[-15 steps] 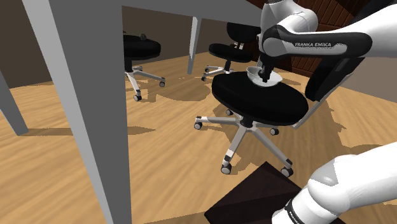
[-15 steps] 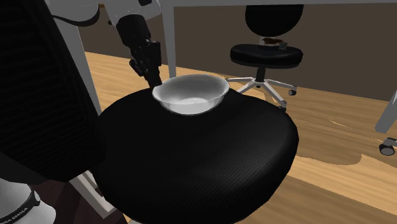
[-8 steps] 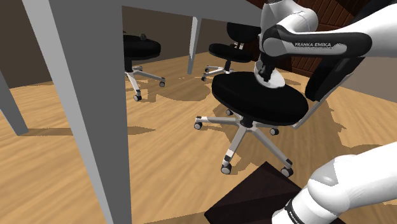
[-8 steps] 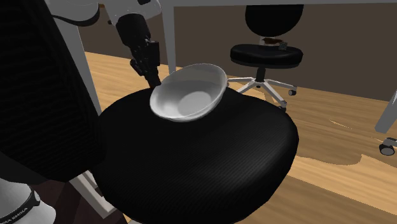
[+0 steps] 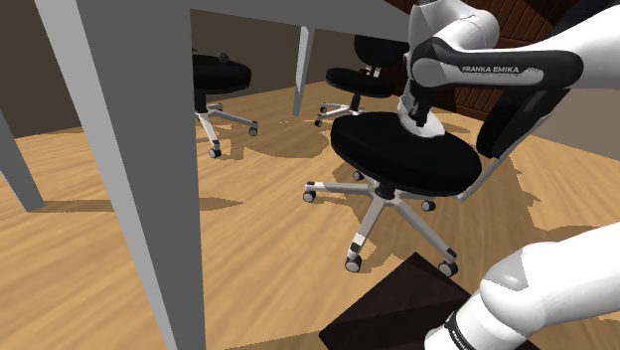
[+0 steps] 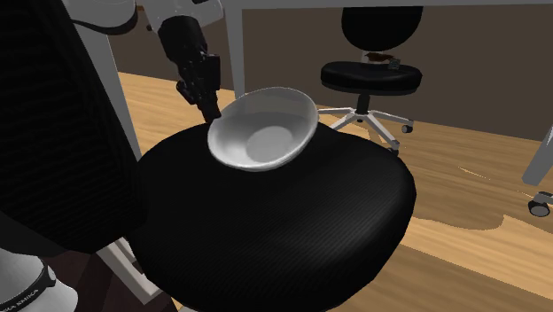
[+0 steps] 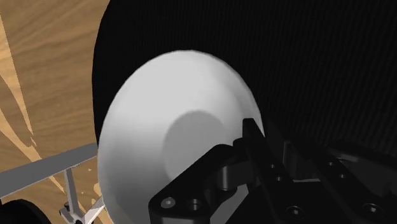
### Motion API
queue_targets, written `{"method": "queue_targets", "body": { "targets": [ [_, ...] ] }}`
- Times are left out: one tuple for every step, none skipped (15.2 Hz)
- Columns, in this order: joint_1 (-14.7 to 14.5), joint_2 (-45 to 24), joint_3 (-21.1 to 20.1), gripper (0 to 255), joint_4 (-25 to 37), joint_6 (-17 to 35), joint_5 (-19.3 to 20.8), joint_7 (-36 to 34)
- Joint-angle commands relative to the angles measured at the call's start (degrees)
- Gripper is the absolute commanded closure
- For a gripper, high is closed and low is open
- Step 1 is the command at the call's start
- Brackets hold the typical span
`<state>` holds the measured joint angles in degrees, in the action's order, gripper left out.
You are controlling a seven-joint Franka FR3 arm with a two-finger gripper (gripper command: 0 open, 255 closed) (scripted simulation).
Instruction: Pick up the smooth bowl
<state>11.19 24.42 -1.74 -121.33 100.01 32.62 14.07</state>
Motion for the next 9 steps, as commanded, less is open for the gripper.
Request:
{"method": "queue_targets", "body": {
  "targets": [
    [-0.1, -11.5, -0.5, 255, 12.4, -1.3, -1.9, -0.2],
    [-0.3, -11.6, -0.4, 255, 13.2, -1.9, -1.9, 0.1],
    [-0.4, -11.7, -0.4, 255, 14.0, -2.6, -1.9, 0.4],
    [-0.4, -11.8, -0.4, 255, 14.9, -3.3, -2.0, 0.8],
    [-0.5, -12.0, -0.4, 255, 15.8, -3.9, -2.0, 1.1],
    [-0.7, -12.1, -0.2, 255, 16.7, -4.6, -2.0, 1.4],
    [-1.0, -12.3, 0.0, 255, 17.6, -5.3, -2.0, 1.7],
    [-1.3, -12.3, 0.2, 255, 17.7, -5.5, -1.9, 1.7],
    [-1.5, -12.3, 0.3, 255, 17.8, -5.5, -1.9, 1.7]
  ]
}}
